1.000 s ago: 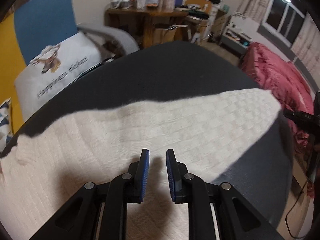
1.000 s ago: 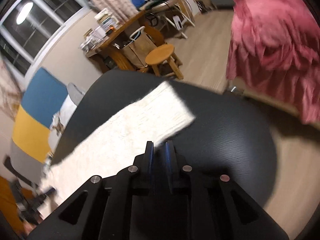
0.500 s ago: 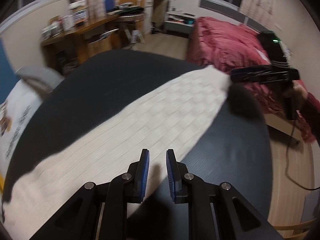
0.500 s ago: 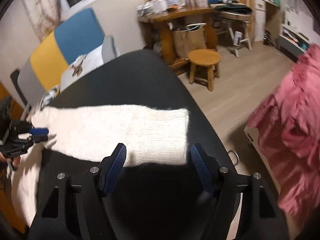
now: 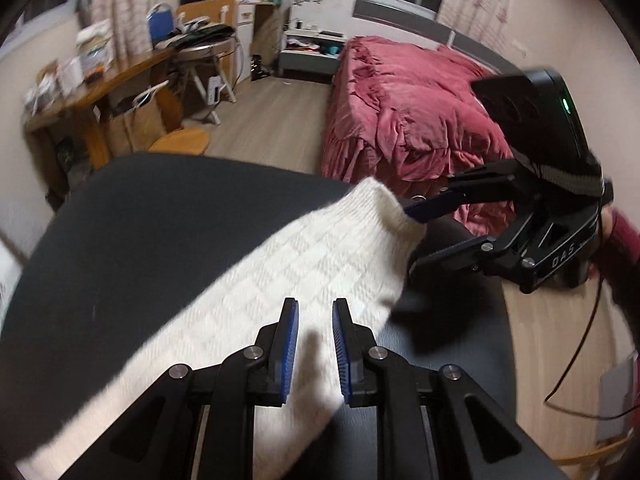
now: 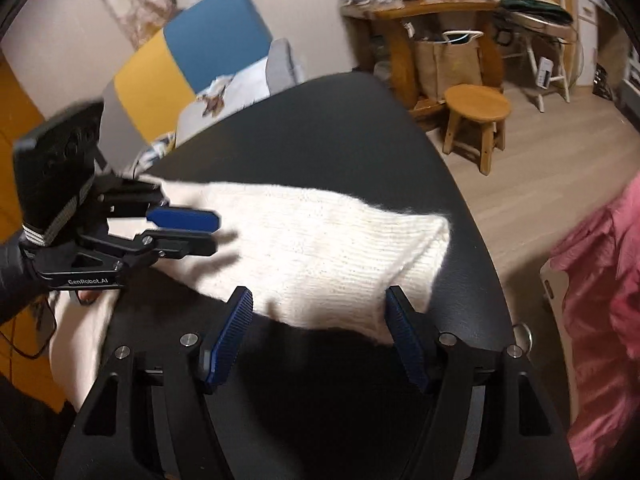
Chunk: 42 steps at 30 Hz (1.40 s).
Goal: Fold clothes
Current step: 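Lift the held sleeve with the right gripper and lay it across the body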
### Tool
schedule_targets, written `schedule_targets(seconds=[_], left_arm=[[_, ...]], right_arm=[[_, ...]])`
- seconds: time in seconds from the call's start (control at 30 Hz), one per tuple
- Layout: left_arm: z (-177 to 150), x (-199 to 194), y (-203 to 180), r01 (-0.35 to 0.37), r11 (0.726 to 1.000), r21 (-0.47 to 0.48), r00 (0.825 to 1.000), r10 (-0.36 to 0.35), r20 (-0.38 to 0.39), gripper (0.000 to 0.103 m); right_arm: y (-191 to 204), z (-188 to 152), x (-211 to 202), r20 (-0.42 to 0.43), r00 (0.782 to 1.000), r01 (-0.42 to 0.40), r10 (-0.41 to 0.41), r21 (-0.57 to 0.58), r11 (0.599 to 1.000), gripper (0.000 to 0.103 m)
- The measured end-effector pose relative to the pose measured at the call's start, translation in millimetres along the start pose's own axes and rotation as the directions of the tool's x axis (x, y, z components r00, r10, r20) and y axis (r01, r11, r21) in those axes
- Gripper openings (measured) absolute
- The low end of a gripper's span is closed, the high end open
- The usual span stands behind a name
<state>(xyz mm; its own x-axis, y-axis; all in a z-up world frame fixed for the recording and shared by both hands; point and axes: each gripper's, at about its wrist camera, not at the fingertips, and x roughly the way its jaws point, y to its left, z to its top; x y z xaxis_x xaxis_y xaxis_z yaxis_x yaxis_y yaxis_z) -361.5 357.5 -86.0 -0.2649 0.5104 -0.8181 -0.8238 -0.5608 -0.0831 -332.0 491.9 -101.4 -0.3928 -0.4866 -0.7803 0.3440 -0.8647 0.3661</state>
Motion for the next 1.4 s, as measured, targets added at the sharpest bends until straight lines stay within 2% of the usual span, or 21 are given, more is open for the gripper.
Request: schedule_targets(seconds=[0.03, 0.1, 0.3, 0.33, 0.4, 0.5, 0.57, 0.6, 0.63, 0.67, 0.77, 0.8, 0.87, 0.97, 1.0, 1.1, 1.13, 1.2, 1.3, 1.4], left_arm=[[2.4, 3.7, -0.7, -0.007, 1.0, 0.013, 1.0, 0.007, -0.006, 0.017], [5.6, 11.6, -0.7, -0.002, 1.0, 0.023, 1.0, 0.003, -0.021, 0.017], [2.1, 29.2, 3.7, 0.03, 0.999, 0.024, 0.997, -0.028, -0.071, 0.017], [0.3, 31.4, 4.9, 0.029, 0.999, 0.027, 0.996, -0.027, -0.08, 0.017], [1.0, 32.5, 5.0, 0.034, 0.999, 0.024, 0.996, -0.032, -0.081, 0.017], [5.6, 34.2, -1.3, 0.012, 0.999, 0.048, 0.996, -0.008, -0.084, 0.017], [8.2, 32.8, -8.6, 0.014, 0.997, 0.073, 0.997, -0.009, -0.076, 0.017], [7.3, 34.1, -11.2, 0.015, 0.996, 0.084, 0.996, -0.008, -0.084, 0.017], [6.2, 35.7, -13.8, 0.014, 0.995, 0.094, 0.996, -0.005, -0.093, 0.017], [4.8, 37.3, -16.5, 0.008, 0.994, 0.105, 0.995, 0.003, -0.103, 0.017], [2.5, 23.2, -28.3, -0.008, 0.991, 0.136, 0.999, 0.014, -0.045, 0.017], [2.8, 15.6, -33.9, -0.006, 0.988, 0.152, 1.0, 0.007, -0.009, 0.017], [5.9, 9.5, -39.4, -0.043, 0.986, 0.161, 0.999, 0.037, 0.036, 0.017], [20.3, 5.8, -41.5, -0.005, 0.993, 0.118, 0.997, -0.004, 0.072, 0.017], [25.4, 6.6, -42.9, 0.014, 0.993, 0.118, 0.997, -0.022, 0.073, 0.017], [33.7, 28.5, -41.8, 0.014, 0.992, 0.125, 1.0, -0.013, -0.002, 0.017], [34.9, 34.6, -40.4, 0.004, 0.993, 0.121, 1.0, -0.002, -0.018, 0.017], [37.6, 43.8, -39.4, 0.01, 0.994, 0.106, 0.999, -0.006, -0.039, 0.017], [45.9, 46.7, -48.1, 0.045, 0.991, 0.129, 0.998, -0.04, -0.041, 0.017], [52.5, 68.4, -56.6, -0.019, 0.989, 0.147, 0.995, 0.034, -0.097, 0.017]], right_arm=[[-0.9, 2.3, 1.5, -0.016, 1.0, -0.006, 0.006, -0.006, 1.0, 0.071], [-8.3, 8.8, 1.4, -0.03, 0.999, 0.037, -0.038, -0.009, 0.999, 0.071], [-5.0, 9.4, 12.5, -0.16, 0.984, -0.094, 0.083, -0.066, 0.993, 0.07], [-2.5, 7.3, 13.3, -0.175, 0.979, -0.115, 0.1, -0.074, 0.991, 0.066], [-3.2, 0.6, 14.1, -0.179, 0.975, -0.145, 0.134, -0.054, 0.988, 0.059], [-7.1, -8.4, 13.2, -0.145, 0.976, -0.164, 0.16, -0.011, 0.986, 0.059], [-9.6, -13.6, 9.6, -0.111, 0.983, -0.145, 0.146, 0.016, 0.989, 0.048], [-9.0, -16.5, 8.6, -0.106, 0.987, -0.116, 0.118, 0.016, 0.993, 0.025], [-8.0, -19.5, 7.8, -0.103, 0.991, -0.082, 0.082, 0.012, 0.997, 0.008], [-4.7, -20.6, 6.7, -0.106, 0.993, -0.056, 0.056, 0.004, 0.998, 0.006], [17.5, -19.3, -4.1, -0.107, 0.994, 0.0, -0.008, -0.072, 0.997, 0.006], [26.5, -16.9, -14.0, -0.086, 0.996, 0.011, -0.02, -0.106, 0.994, 0.006], [38.9, -13.7, -30.9, -0.049, 0.998, 0.028, -0.036, -0.153, 0.988, 0.006], [45.4, -14.3, -43.0, -0.023, 0.998, 0.047, -0.052, -0.178, 0.983, 0.005], [44.9, -17.3, -39.1, -0.042, 0.997, 0.058, -0.067, -0.181, 0.982, 0.005], [40.4, -30.2, -3.3, -0.152, 0.978, 0.112, -0.14, -0.183, 0.977, 0.005], [38.8, -35.4, 4.6, -0.166, 0.976, 0.112, -0.141, -0.176, 0.978, 0.006], [35.5, -40.3, 0.6, -0.144, 0.983, 0.093, -0.116, -0.152, 0.984, 0.006], [35.3, -43.7, -1.2, -0.15, 0.977, 0.129, -0.155, -0.165, 0.978, 0.005], [45.4, -43.2, -11.2, -0.143, 0.976, 0.131, -0.163, -0.209, 0.969, 0.005]])
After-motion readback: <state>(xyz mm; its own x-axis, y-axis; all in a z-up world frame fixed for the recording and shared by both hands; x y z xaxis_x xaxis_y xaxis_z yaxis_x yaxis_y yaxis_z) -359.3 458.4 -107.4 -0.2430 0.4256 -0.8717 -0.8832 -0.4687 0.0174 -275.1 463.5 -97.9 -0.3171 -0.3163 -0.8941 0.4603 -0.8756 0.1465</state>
